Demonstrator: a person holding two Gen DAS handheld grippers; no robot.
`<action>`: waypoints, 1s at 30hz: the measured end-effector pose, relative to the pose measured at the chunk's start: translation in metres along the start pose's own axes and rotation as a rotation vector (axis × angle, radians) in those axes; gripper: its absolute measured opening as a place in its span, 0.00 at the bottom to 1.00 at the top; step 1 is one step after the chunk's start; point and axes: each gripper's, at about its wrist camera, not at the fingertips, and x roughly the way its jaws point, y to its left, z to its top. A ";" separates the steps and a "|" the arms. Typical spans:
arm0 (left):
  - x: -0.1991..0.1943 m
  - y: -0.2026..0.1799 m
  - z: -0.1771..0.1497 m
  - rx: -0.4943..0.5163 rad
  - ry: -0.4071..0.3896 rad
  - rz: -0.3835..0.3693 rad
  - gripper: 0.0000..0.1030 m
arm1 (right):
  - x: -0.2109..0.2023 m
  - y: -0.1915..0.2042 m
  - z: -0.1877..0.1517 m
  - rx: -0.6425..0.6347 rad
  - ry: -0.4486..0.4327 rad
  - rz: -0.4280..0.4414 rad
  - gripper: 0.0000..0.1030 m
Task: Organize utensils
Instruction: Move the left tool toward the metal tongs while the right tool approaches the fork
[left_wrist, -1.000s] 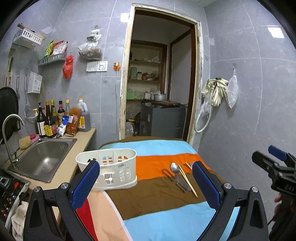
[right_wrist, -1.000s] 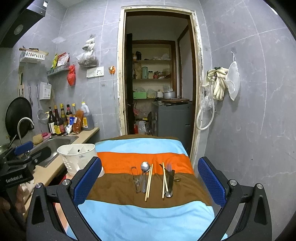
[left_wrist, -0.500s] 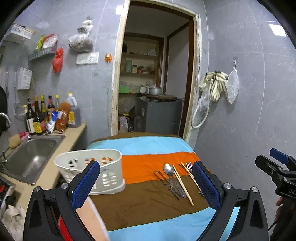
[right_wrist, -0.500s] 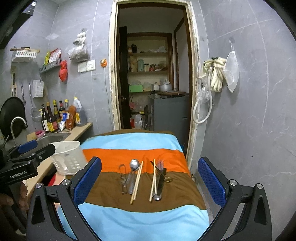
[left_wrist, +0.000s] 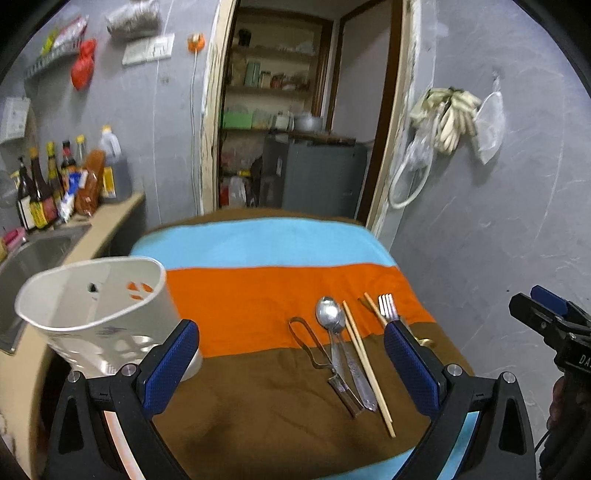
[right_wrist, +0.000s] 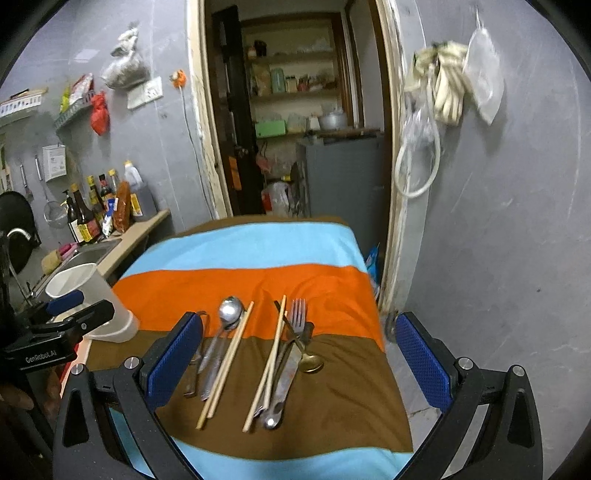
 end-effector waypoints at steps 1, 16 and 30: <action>0.008 -0.001 0.000 -0.005 0.015 0.000 0.98 | 0.009 -0.003 -0.002 0.006 0.012 0.008 0.99; 0.116 -0.011 -0.006 -0.049 0.257 0.002 0.82 | 0.155 -0.032 -0.023 0.029 0.196 0.152 0.63; 0.168 -0.016 -0.007 -0.125 0.407 0.096 0.42 | 0.231 -0.025 -0.021 -0.019 0.315 0.312 0.22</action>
